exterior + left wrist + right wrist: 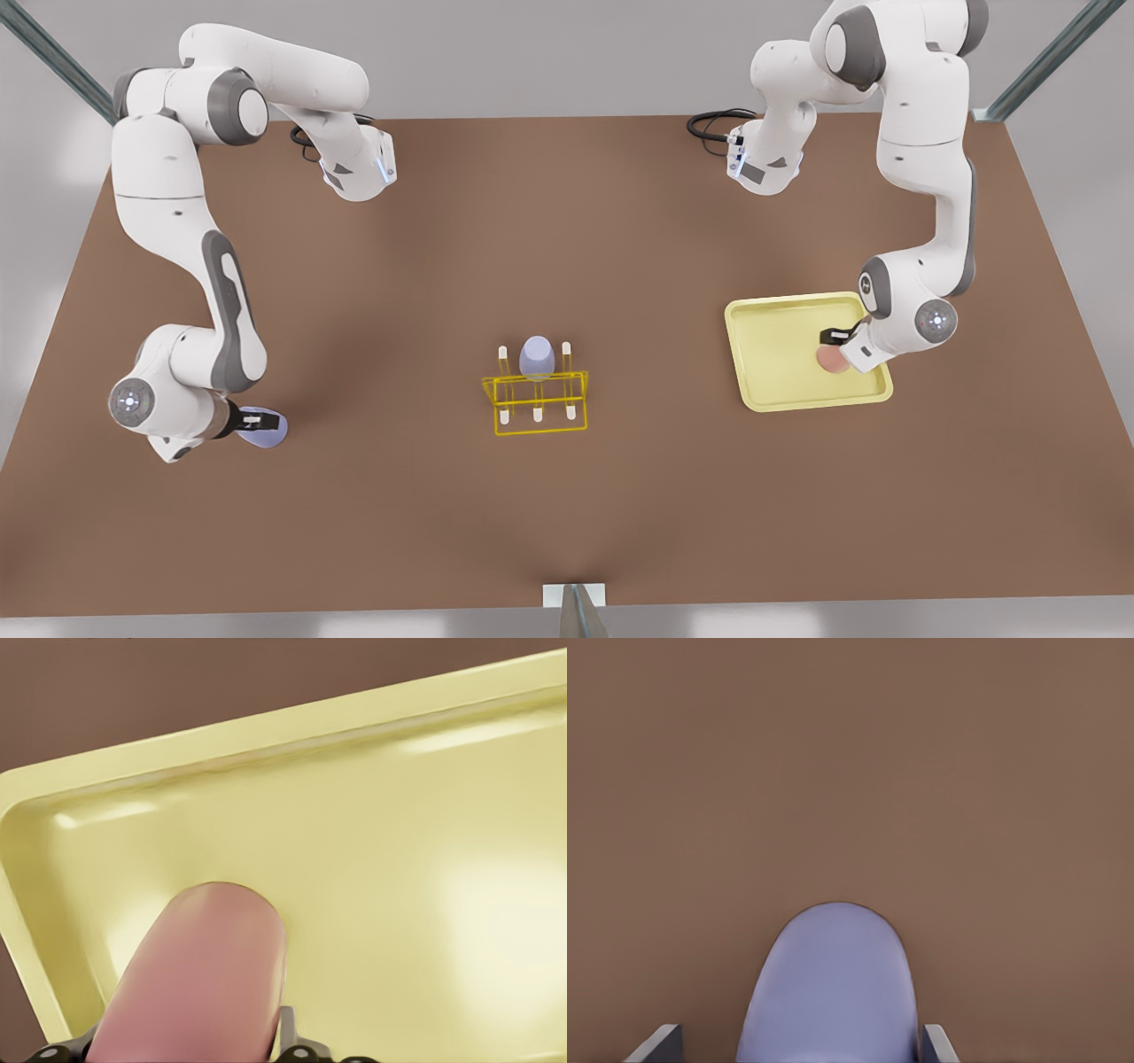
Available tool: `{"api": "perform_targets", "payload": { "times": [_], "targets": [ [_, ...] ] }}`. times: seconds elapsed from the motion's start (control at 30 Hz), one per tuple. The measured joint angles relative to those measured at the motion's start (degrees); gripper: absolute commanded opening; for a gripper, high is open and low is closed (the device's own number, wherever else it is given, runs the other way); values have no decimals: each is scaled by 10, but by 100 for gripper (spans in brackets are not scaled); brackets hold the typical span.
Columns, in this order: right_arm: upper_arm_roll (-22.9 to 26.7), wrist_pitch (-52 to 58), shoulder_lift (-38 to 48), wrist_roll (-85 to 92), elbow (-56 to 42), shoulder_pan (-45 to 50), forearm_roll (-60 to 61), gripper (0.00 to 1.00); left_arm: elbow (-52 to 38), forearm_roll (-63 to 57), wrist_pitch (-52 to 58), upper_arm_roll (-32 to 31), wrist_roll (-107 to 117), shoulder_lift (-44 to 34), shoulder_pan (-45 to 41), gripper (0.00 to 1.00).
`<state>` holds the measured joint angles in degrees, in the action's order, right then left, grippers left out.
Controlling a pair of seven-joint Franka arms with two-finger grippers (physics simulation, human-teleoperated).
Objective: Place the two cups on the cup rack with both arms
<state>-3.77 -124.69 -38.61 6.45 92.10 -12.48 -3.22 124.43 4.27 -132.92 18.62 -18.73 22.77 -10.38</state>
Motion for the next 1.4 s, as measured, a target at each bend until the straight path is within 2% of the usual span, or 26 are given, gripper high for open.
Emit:
{"api": "perform_targets", "payload": {
  "times": [0.37,0.5,0.57,0.67,0.7,0.73,0.87,0.93,1.13,1.27,1.4],
  "targets": [
    [2,-53,-5,7,35,-3,-19,100,-8,-1,-4,-2,-20,-2,-4,82],
    [2,-63,-7,8,38,-5,-20,100,-56,-1,49,-4,-20,-24,-5,84],
    [2,-66,-9,9,38,-5,-21,100,-131,-1,103,-7,-17,-22,-12,84],
    [1,-69,-9,9,38,-5,-22,99,-264,1,191,-69,4,11,-22,84],
    [1,-70,-9,10,38,-5,-22,91,-298,8,213,-91,12,24,-24,84],
    [1,-71,-9,10,38,-5,-21,82,-336,13,231,-116,23,46,-24,84],
    [2,-70,-8,13,38,-5,-18,81,-544,32,279,-208,96,176,-30,84],
    [2,-69,-8,15,38,-5,-18,81,-629,54,286,-223,142,225,-42,84],
    [1,-65,-8,20,34,-5,-16,81,-666,140,247,-227,275,259,-94,84],
    [-1,-62,-6,22,31,-5,-14,81,-670,158,233,-228,360,267,-139,84],
    [-5,-55,-3,25,26,-4,-14,81,-672,167,230,-236,439,268,-147,84]
  ]
}}
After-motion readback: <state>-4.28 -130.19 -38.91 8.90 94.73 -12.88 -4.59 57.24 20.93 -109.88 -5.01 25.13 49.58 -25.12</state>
